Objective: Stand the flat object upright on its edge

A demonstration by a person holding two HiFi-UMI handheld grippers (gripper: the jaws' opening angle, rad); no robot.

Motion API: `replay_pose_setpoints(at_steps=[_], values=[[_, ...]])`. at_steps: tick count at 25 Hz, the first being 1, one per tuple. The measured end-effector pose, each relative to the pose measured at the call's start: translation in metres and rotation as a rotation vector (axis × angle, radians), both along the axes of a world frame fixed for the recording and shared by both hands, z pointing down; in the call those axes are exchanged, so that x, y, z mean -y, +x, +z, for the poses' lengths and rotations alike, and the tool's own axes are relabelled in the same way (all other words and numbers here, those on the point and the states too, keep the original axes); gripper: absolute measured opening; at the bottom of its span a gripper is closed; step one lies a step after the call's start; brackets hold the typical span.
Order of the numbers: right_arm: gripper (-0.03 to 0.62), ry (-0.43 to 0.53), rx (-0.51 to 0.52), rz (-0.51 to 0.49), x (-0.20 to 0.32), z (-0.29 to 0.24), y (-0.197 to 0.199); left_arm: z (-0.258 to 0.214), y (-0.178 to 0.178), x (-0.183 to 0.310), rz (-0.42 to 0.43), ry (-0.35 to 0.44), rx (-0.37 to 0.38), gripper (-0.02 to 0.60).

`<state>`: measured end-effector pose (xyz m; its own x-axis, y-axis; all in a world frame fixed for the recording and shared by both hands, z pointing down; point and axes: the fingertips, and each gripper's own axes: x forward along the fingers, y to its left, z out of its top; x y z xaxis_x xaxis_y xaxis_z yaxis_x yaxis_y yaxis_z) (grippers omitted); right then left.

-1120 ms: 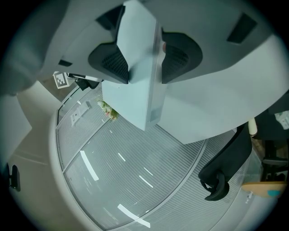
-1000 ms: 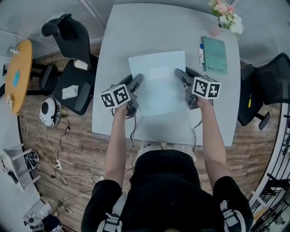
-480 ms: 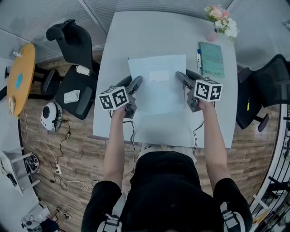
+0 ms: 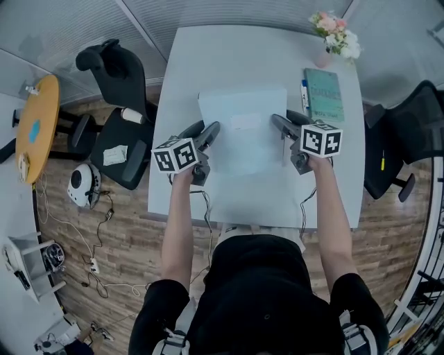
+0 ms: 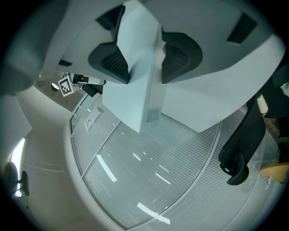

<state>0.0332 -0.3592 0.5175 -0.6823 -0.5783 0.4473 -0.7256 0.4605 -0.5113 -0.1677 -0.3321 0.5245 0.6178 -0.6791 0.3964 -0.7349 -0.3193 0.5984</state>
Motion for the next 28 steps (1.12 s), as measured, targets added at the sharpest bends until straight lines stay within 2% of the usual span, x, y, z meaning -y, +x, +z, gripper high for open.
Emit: replay_pose_setpoints(at_steps=[14,28], values=[[0.236,0.028,-0.039,-0.028,0.002,-0.006,-0.001,-0.008,-0.001,0.001,0.034,0.045,0.011,0.242],[0.232,0.083,-0.084,-0.049,0.0,-0.009,-0.006,-0.012,-0.004,0.0,0.079,0.107,0.078,0.242]])
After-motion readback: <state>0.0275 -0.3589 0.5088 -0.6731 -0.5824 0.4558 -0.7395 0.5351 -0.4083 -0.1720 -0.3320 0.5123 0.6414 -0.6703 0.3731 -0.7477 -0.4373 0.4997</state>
